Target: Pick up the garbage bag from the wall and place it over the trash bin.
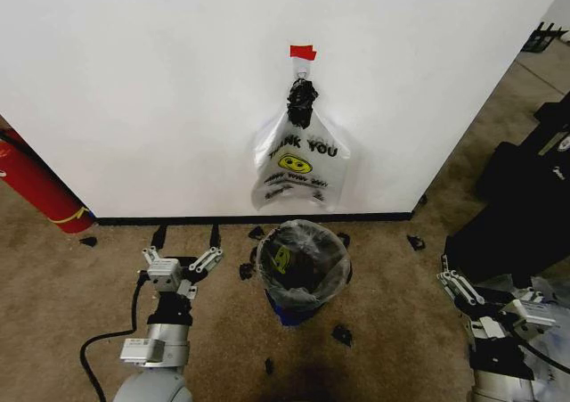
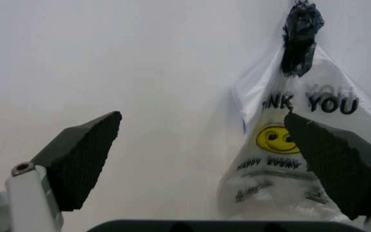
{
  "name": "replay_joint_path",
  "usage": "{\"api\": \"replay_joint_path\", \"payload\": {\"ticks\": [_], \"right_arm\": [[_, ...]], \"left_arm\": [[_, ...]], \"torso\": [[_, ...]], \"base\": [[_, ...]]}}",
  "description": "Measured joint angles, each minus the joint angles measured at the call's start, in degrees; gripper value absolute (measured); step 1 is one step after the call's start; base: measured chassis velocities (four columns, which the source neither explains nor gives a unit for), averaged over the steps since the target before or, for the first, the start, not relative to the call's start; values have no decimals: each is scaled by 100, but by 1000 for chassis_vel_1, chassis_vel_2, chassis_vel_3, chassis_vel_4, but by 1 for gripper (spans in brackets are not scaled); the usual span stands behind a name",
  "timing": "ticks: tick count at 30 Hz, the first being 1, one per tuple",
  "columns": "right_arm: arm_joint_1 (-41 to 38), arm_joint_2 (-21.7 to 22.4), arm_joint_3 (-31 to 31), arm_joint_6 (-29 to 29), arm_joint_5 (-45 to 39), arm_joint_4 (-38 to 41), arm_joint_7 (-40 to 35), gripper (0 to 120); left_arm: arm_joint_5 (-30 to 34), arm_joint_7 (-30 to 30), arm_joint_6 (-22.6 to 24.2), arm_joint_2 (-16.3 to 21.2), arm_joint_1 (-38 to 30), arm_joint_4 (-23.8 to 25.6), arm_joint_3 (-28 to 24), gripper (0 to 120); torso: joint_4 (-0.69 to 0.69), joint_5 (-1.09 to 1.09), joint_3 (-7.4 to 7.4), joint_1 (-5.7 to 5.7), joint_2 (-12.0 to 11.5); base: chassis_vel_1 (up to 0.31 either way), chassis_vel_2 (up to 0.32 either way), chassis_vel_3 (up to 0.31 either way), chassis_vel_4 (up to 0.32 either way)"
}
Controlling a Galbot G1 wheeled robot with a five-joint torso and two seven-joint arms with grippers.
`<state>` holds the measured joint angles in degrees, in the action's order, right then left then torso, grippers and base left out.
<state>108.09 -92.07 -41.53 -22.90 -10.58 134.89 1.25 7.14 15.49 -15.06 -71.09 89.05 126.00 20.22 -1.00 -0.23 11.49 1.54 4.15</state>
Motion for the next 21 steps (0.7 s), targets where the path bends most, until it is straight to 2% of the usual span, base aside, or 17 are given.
{"api": "replay_joint_path", "payload": {"ticks": [5,10,21], "right_arm": [[167,-4,81,-253,118,73,-11,100],[83,-6,183,-252,333,27,-37,100],[7,13,87,-115,164,-53,-40,100]], "left_arm": [[6,3,13,-47,52,98,0,100],[-44,-13,286,-119,38,113,-63,100],[-58,-47,320,-142,-44,48,-77,100]], "torso": [[3,1,0,0,0],[1,1,0,0,0],[1,1,0,0,0]], "base": [[0,0,0,0],[0,0,0,0],[0,0,0,0]]}}
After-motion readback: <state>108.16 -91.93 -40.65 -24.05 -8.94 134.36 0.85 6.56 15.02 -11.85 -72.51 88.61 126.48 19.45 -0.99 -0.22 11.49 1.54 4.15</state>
